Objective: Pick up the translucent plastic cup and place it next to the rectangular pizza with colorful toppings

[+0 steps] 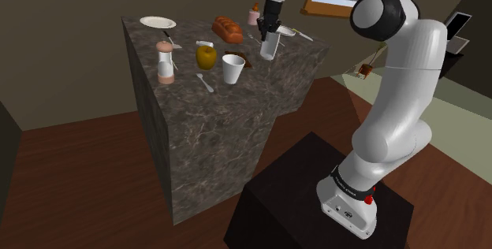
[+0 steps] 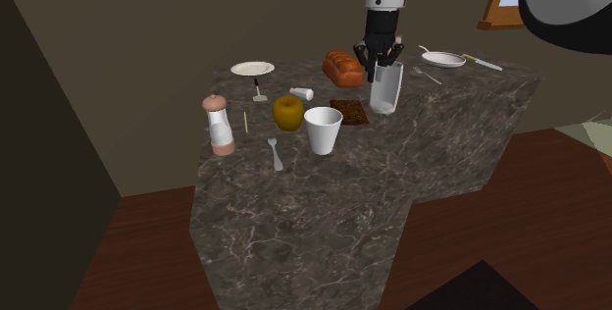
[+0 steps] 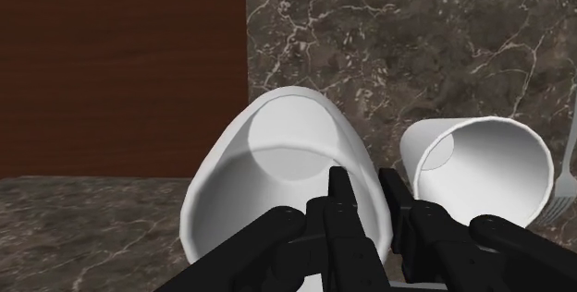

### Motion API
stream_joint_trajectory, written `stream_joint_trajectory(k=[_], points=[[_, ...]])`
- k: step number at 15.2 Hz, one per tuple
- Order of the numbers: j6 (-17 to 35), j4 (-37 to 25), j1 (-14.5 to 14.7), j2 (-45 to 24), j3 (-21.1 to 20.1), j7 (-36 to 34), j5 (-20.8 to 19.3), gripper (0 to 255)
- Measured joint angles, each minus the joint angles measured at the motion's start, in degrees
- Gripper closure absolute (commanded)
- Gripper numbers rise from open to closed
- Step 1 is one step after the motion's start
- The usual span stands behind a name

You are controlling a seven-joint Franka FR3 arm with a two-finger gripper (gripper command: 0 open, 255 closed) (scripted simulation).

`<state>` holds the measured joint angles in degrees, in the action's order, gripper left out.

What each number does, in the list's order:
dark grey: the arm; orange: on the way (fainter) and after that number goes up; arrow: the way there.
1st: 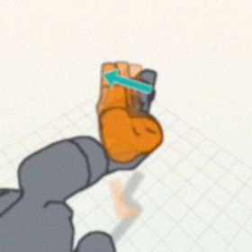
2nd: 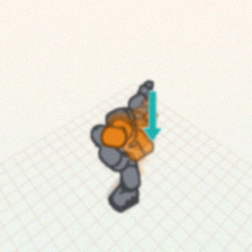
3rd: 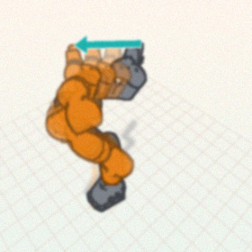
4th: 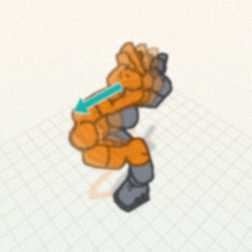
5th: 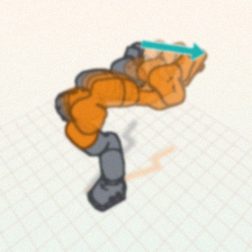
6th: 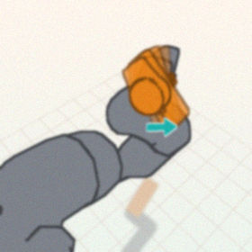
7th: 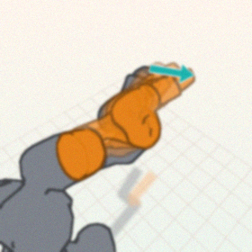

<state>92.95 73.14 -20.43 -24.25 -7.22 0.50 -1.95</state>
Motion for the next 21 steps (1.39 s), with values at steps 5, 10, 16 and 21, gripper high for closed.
stream_joint_trajectory(k=[5,10,16,21], points=[[4.2,4.9,-0.3,0.7,0.1,0.2,0.1,255],[8.0,8.5,-0.3,0.5,0.1,0.1,0.0,255],[12.1,11.6,-0.4,-0.5,0.2,0.1,-0.1,255],[15.8,14.7,-0.3,-1.1,0.2,0.0,-0.2,255]])
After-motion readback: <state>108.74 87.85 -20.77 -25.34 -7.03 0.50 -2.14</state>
